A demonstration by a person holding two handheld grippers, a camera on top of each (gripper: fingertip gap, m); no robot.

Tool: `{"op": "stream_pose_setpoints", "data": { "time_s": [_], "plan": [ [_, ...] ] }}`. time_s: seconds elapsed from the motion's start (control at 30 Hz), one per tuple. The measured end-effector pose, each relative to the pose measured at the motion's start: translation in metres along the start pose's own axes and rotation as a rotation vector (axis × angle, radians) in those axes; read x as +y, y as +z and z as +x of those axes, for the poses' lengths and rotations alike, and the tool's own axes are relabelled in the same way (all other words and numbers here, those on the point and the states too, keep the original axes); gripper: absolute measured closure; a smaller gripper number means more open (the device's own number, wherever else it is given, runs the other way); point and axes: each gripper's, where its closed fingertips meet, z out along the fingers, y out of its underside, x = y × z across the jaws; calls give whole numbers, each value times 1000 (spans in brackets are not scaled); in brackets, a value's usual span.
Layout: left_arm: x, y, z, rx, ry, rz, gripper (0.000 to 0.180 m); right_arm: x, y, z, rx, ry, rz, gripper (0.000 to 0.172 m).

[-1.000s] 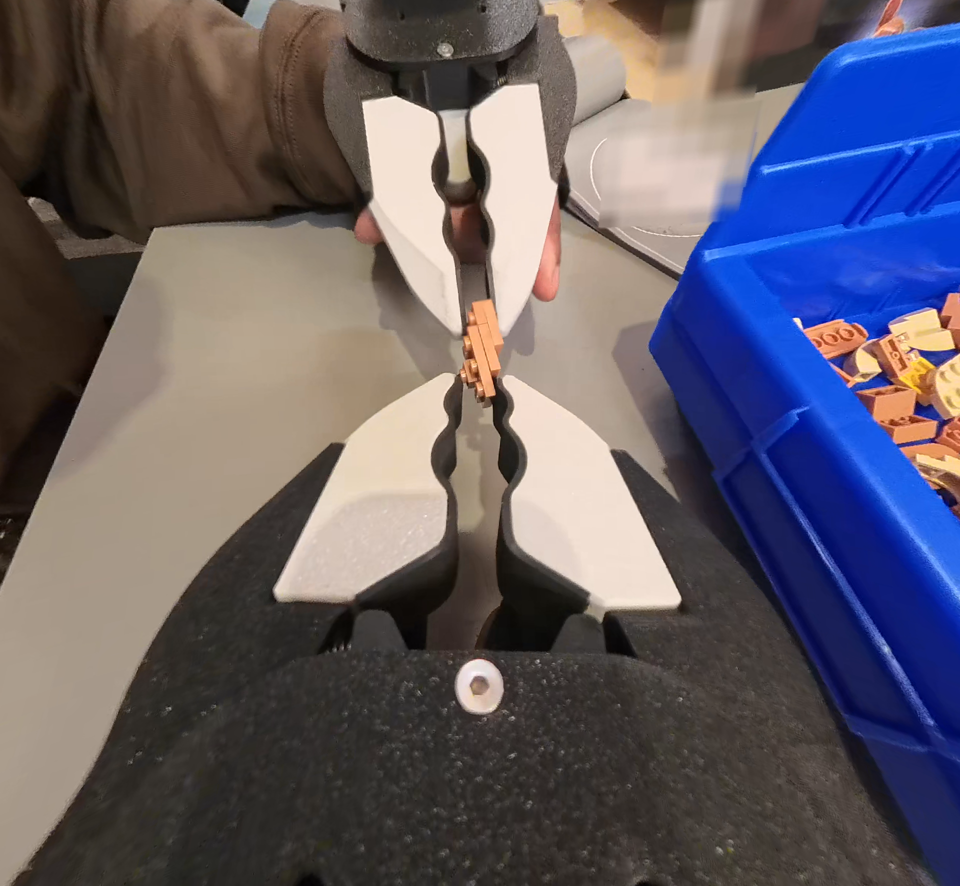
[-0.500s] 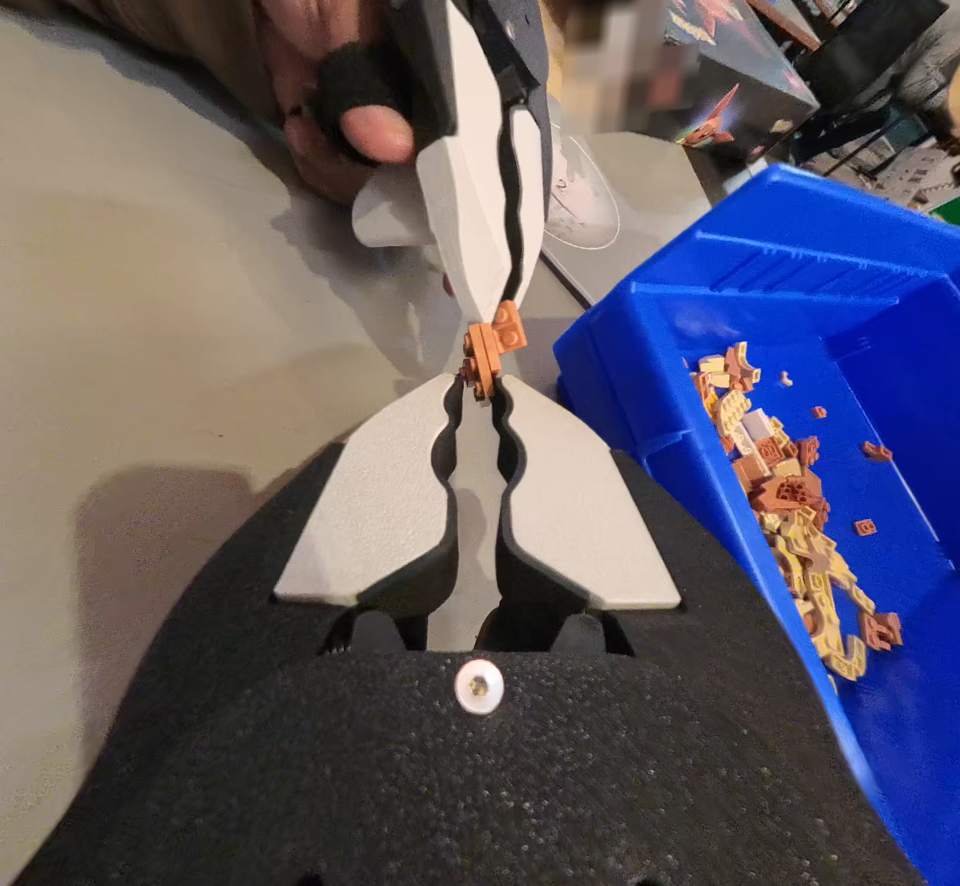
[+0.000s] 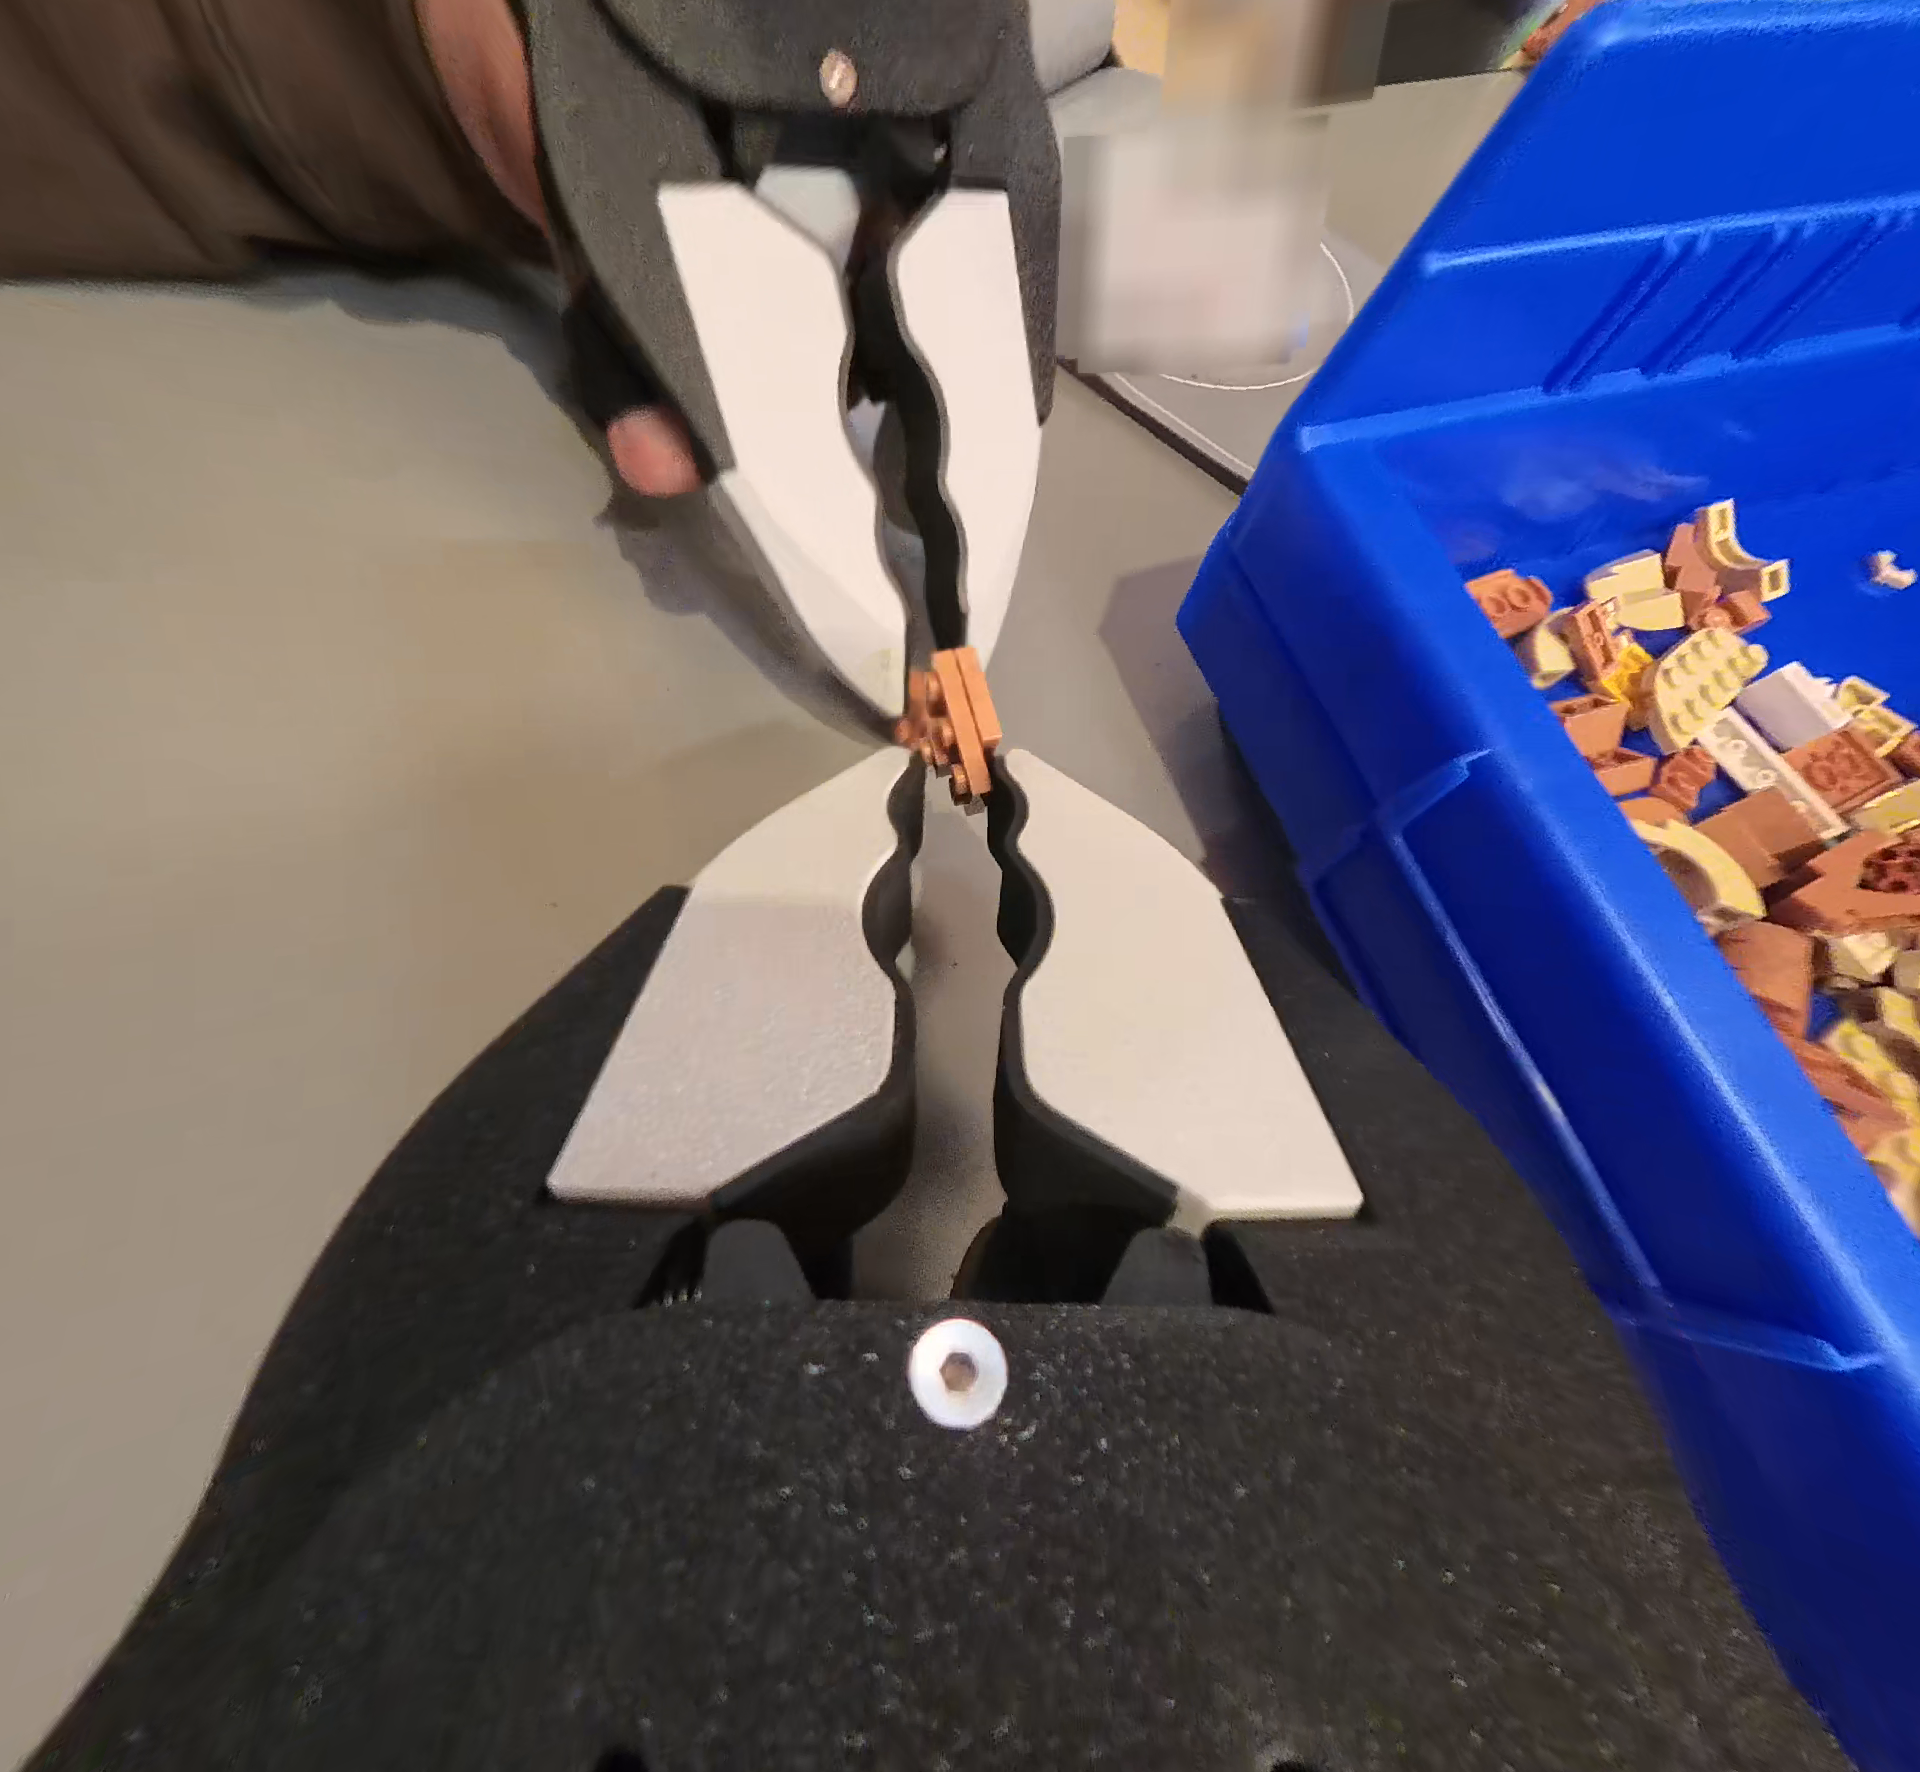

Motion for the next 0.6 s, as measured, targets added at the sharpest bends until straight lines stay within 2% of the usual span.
{"op": "stream_pose_setpoints", "data": {
  "time_s": [0.1,0.3,0.37,0.47,0.6],
  "plan": [
    [-1,1,-4,-58,63,-2,157,-3,-2,-2,-53,92,28,160],
    [-32,-18,6,-6,140,222,159,-13,-8,-5,-156,216,101,161],
    [-38,-21,9,7,140,266,159,-17,-9,-1,-133,208,132,160],
    [-45,-24,12,63,39,314,157,-22,-9,5,-58,136,174,160],
    [-58,-27,4,115,-215,429,155,-30,-9,20,162,-20,227,160]
  ]
}}
